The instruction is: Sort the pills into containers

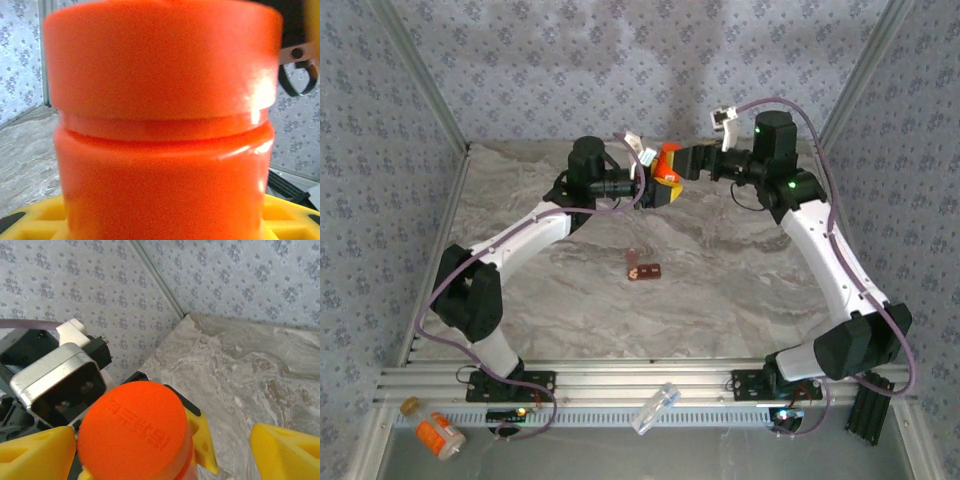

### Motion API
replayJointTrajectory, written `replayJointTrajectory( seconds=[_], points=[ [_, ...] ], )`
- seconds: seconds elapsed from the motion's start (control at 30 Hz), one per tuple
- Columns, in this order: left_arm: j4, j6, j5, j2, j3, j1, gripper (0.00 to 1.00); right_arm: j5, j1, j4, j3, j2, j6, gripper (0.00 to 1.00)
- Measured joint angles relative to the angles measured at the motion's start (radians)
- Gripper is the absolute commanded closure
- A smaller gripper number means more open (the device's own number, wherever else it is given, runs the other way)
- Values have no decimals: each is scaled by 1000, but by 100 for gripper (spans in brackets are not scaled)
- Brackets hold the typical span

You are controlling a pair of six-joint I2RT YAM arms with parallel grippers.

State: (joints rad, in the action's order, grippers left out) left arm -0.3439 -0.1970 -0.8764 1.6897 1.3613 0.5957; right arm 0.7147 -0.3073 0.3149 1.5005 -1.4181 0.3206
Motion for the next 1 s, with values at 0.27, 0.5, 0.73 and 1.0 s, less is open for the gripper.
replayJointTrajectory(
  seconds=[0.27,0.5,0.73,1.0],
  points=[
    [3,-6,-29,1,0,0,100,12,-53,19,25,-43,-41,24],
    [11,-20,-34,1,0,0,100,15,-56,26,25,-53,-68,55],
    [39,-18,-23,1,0,0,56,5,-48,19,1,-44,-73,65],
    [87,47,64,-70,-91,-2,32,-144,-4,-11,-124,27,-27,67]
  ],
)
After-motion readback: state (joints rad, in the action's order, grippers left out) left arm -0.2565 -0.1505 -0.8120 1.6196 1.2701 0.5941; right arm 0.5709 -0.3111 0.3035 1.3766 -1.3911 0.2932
